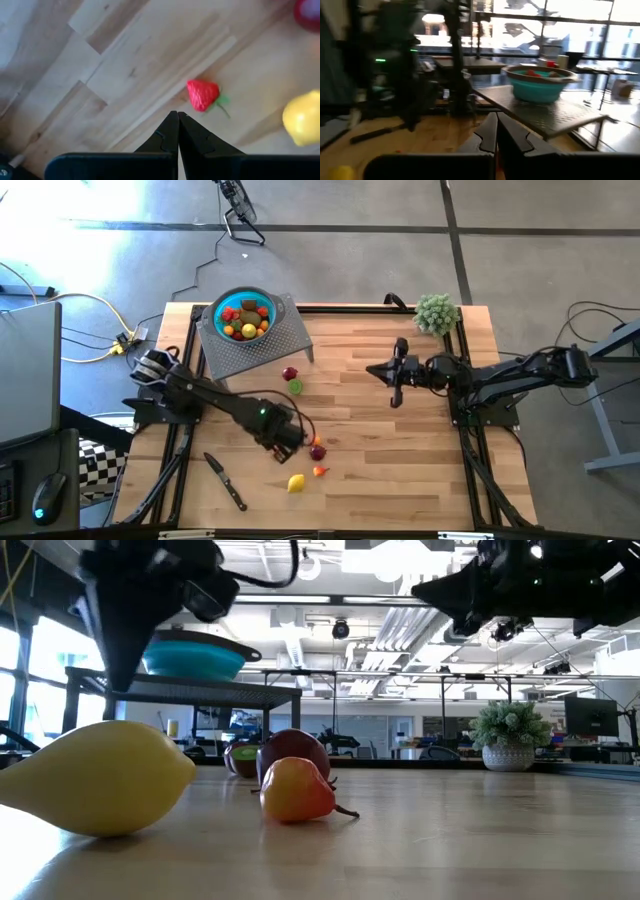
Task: Pick & Place Fruit
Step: Put the red strawberry into the blue strainer bowl on the shelf
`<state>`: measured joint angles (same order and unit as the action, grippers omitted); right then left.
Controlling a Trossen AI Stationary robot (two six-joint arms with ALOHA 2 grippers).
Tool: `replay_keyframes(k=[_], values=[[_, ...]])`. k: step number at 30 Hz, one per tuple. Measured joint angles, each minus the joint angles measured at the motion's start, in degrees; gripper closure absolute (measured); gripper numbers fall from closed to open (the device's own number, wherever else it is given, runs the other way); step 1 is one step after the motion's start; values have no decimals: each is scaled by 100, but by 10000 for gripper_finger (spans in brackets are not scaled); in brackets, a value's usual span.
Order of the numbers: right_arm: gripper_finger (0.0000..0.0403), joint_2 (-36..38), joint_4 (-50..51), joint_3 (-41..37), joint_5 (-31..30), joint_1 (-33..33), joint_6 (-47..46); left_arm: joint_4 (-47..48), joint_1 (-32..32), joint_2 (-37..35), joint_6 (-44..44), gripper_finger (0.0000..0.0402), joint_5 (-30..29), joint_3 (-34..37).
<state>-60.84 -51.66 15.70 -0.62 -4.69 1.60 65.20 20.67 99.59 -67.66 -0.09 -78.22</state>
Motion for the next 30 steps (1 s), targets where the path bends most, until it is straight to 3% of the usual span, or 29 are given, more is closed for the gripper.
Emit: replay_keyframes(k=[4,11,17,21,30], values=[[400,17,-42,0,865,9,103,-47,-216,0,39,401,-8,0],[400,288,1024,1,771,-64,108,-183,-265,0,-315,401,-334,0],[400,1654,2176,0,528,-146,220,-375,-157,0,-466,401,-631,0],[400,2424,2369,4,619,-146,537,-410,-139,0,-827,401,-714,0],[400,2349,2321,4,701,-142,1002,-730,10,0,-2542,401,119,0]])
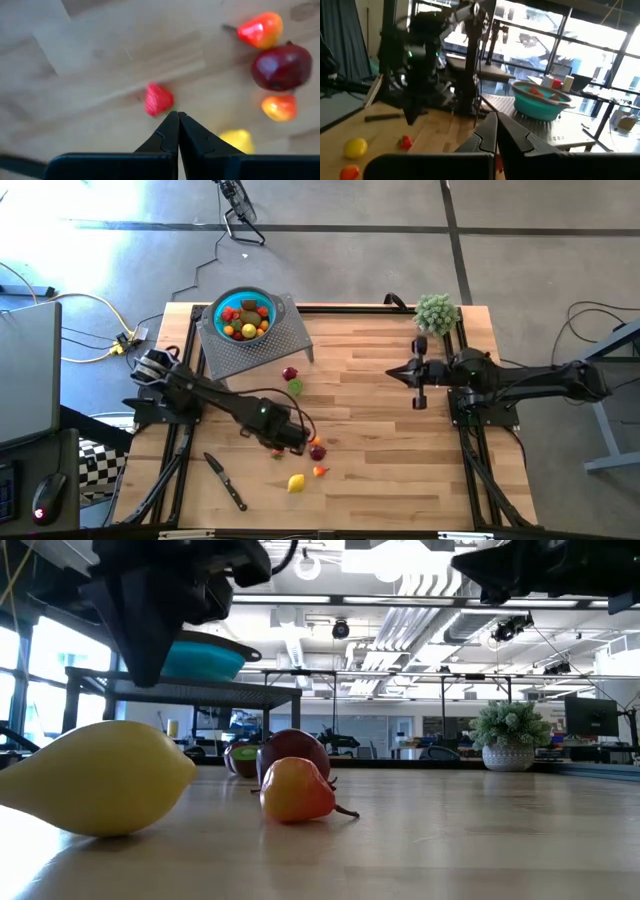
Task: Pick & Place Fruit
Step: Put the red strawberry into the blue strainer bowl on the shelf
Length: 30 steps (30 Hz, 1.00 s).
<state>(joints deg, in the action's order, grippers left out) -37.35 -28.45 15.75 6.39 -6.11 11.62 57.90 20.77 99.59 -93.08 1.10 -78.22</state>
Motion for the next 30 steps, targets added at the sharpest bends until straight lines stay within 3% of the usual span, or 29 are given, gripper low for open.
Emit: replay_keyframes(k=[10,17,22,30], values=[[401,-161,160,-2,-15,-2,216,-167,953,0,-2170,401,6,-2],[401,-158,137,-4,-2,-2,362,-268,1423,0,-2936,393,-794,-2],[401,-158,135,-3,-2,-3,388,-272,1411,0,-2982,350,-922,-2],[401,-158,212,-4,-2,-2,502,-234,1413,2,-3045,245,-1012,-2]])
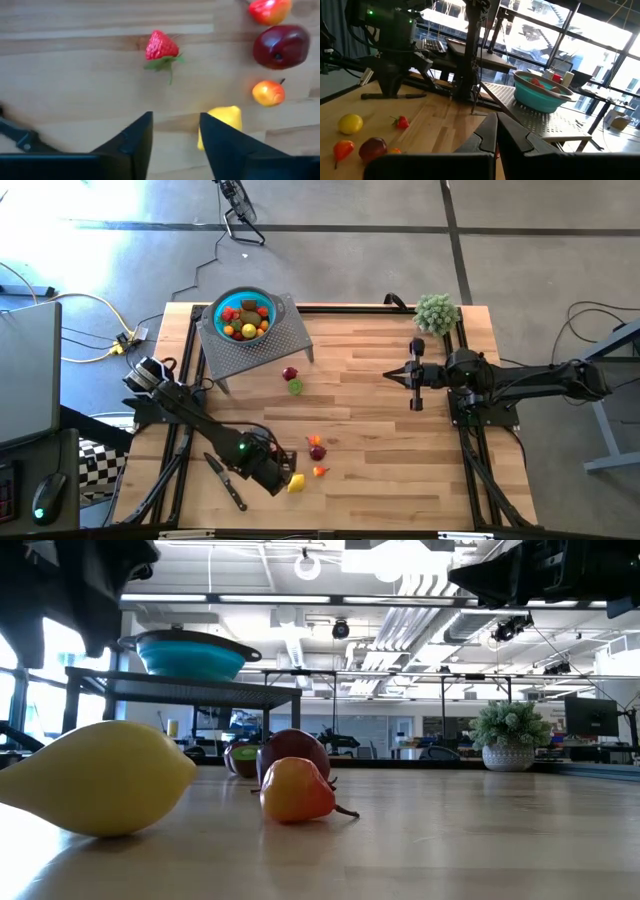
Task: Pick & Place Fruit
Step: Put the red strawberry into the blue strainer bowl on the shelf
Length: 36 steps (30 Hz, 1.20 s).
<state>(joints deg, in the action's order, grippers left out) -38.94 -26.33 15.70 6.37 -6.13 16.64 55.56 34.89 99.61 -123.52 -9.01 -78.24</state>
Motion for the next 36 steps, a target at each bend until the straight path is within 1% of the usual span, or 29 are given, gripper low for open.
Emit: replay_keyframes(k=[4,10,12,15,18,24,26,33,36], values=[[401,0,0,1,0,-1,16,-22,0,2,0,215,-330,0],[401,0,1,0,0,-1,16,-149,0,80,-94,209,-556,-4],[401,0,7,0,0,-1,16,-237,0,180,-145,209,-551,-1],[401,0,28,1,-1,-2,18,-372,0,355,-190,209,-394,-3],[401,0,37,2,-13,-2,59,-348,0,532,-327,209,-322,4],[400,-2,74,2,-26,-2,110,-359,0,648,-511,209,-318,-11],[400,-2,70,0,-22,0,125,-207,0,671,-589,209,-334,8],[400,-2,89,0,-24,0,135,-306,0,939,-601,209,-313,2],[400,-2,89,1,-24,0,164,-263,0,946,-605,211,-317,4]])
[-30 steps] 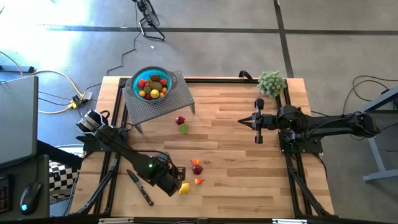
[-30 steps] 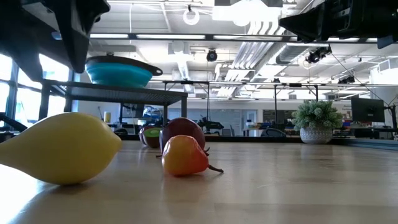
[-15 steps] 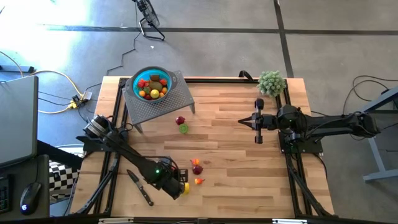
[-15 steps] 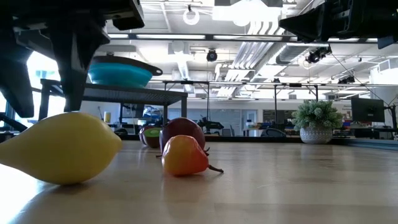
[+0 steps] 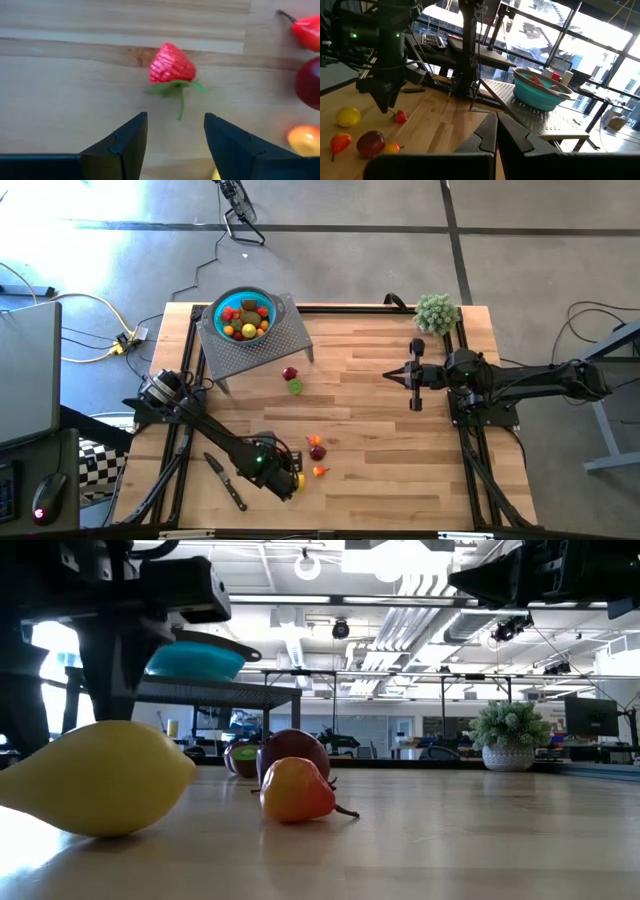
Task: Pick & Place Fruit
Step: Put the red strawberry into the blue strainer bowl on the shelf
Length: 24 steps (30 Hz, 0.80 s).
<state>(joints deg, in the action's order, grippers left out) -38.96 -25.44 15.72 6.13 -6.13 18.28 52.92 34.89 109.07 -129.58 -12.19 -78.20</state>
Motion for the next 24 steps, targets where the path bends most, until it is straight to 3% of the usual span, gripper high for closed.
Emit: replay_keyframes(k=[12,24], values=[[400,0,3,1,2,0,2,21,0,66,26,284,-161,3],[400,0,3,1,2,-2,2,-28,0,167,28,290,-162,-1]])
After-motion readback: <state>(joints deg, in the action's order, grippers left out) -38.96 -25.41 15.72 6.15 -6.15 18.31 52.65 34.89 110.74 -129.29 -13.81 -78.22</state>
